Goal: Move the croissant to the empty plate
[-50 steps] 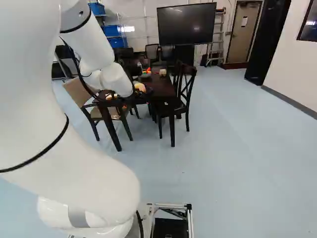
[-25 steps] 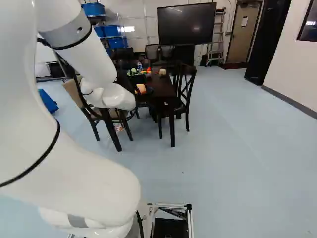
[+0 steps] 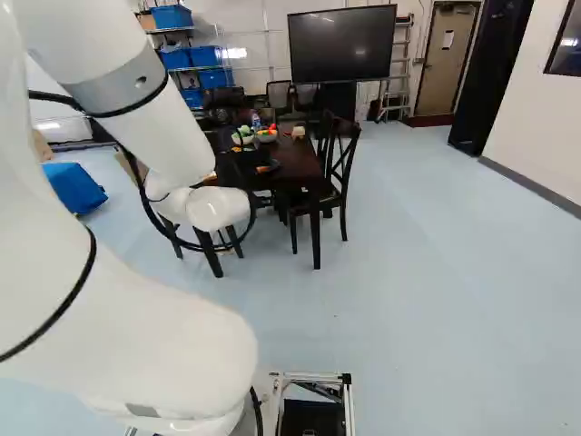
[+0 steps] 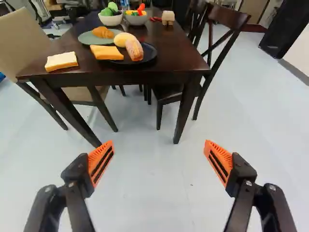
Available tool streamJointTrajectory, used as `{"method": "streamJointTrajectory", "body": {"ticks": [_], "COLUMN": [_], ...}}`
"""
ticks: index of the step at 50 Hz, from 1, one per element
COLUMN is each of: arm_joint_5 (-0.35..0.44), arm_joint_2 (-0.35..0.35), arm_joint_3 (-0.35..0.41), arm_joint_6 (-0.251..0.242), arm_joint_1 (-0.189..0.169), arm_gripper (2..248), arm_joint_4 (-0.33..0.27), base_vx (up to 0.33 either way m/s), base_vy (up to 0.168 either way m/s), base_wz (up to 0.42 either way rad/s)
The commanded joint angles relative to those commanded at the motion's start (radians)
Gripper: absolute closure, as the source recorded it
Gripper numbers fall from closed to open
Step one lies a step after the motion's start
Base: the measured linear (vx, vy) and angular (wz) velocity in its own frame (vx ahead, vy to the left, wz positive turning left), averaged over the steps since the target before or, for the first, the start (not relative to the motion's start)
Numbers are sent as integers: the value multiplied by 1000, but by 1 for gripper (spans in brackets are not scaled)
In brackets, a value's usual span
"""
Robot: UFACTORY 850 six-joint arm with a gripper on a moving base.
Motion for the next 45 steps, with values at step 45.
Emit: {"method": "streamJointTrajectory", "body": {"ticks": [45], "arm_joint_5": [231], "arm_joint_2": [54], "arm_joint_3": [153], "arm_joint_6": [46], "arm_joint_1": [-32], "arm_gripper": [3], "arm_joint_4": [-24], "base_vx": [0], "base_vy": [0], "base_wz": [0]}}
